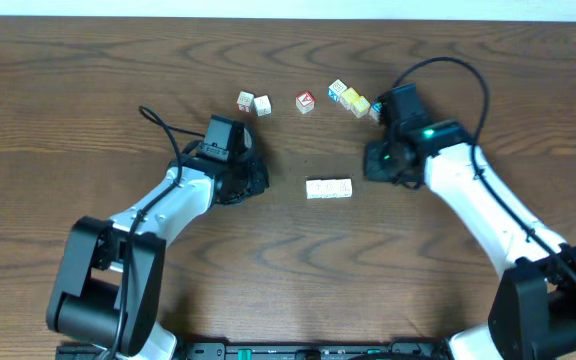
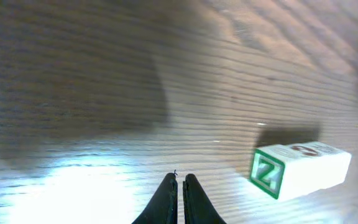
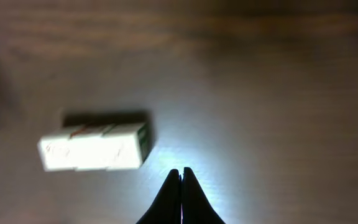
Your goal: Lift 3 blocks
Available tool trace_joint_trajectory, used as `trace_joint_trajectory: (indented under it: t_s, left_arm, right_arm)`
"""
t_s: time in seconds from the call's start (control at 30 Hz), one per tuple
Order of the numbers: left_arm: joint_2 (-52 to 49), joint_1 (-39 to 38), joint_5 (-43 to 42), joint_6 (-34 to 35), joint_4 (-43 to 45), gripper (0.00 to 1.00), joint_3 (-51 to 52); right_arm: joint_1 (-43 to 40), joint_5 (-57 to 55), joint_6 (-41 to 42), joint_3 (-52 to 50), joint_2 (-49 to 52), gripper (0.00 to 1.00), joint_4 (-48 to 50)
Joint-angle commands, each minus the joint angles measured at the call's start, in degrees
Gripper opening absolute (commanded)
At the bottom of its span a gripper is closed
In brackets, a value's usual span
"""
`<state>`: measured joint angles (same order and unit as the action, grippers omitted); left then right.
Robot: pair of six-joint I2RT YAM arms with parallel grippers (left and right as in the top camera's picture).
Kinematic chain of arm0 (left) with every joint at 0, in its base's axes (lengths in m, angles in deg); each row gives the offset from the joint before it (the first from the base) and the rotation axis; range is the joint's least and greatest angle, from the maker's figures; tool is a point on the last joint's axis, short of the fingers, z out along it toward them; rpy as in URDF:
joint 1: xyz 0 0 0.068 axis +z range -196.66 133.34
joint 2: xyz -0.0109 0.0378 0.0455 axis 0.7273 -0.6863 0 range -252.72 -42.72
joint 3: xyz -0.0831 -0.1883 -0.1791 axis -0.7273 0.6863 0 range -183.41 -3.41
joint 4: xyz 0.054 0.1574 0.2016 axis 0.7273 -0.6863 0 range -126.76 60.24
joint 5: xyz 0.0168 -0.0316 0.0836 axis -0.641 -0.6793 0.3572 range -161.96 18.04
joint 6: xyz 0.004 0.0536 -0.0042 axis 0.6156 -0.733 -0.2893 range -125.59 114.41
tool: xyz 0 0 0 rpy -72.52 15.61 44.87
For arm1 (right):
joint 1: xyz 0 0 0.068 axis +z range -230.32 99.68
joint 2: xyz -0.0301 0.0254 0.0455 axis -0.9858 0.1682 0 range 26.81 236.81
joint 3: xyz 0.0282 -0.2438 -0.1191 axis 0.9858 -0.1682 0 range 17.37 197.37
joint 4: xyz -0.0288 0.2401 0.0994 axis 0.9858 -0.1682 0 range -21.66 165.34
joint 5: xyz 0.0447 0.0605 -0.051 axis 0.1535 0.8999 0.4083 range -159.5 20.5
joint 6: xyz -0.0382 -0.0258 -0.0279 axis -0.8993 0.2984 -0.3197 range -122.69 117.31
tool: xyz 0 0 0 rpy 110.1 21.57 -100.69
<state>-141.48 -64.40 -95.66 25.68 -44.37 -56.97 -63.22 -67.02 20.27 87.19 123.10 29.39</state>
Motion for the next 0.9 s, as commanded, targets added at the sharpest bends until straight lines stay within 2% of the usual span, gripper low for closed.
trace_joint_trajectory:
  t_s: [0.0, 0.2, 0.43, 0.57, 0.87]
  left_arm:
    - [0.6, -0.3, -2.8, -0.4, -0.1, 0.07, 0.2]
    - [0.6, -1.4, -4.4, -0.3, 0.8, 0.07, 0.2]
    - [-0.1, -3.0, -4.4, 0.8, 2.3, 0.07, 0.2]
    - [-0.5, -3.0, -4.5, 1.0, 2.7, 0.07, 0.2]
    - [-6.5, -3.2, -12.0, 1.8, 6.6, 0.07, 0.2]
  right_arm:
    - [-2.3, 4.5, -2.1, -2.7, 1.9, 0.01, 1.8]
    - [-5.1, 10.2, -2.1, -7.7, 2.6, 0.01, 9.0]
    - [-8.5, 21.0, -2.2, -16.8, 2.8, 0.01, 22.9]
    - [-10.3, 23.9, -2.2, -19.1, 2.9, 0.01, 26.0]
    - [-9.8, 28.9, -2.0, -20.1, 6.1, 0.01, 30.6]
